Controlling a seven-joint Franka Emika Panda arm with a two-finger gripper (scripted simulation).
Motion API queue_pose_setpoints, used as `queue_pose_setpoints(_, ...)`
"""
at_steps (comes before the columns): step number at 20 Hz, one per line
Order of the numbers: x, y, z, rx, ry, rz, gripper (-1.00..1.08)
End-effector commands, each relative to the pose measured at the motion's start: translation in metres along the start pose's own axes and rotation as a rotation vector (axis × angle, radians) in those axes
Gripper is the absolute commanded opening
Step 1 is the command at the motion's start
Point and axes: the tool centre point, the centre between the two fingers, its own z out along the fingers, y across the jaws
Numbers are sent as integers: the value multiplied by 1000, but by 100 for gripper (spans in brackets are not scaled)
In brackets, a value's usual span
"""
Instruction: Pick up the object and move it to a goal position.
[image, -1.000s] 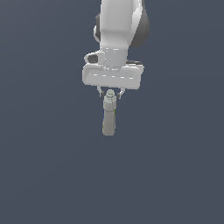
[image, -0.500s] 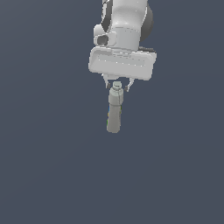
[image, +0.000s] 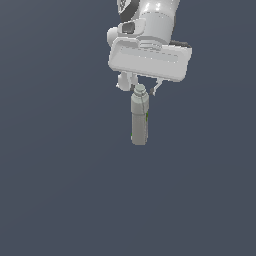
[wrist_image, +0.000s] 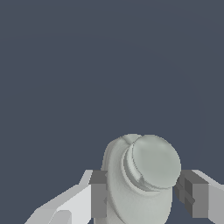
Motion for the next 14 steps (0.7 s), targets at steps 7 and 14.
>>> queue_pose_setpoints(7, 20, -13, -31, -25, 125, 37, -100)
queue_pose_setpoints(14, 31, -24, -53, -49, 215, 65, -100)
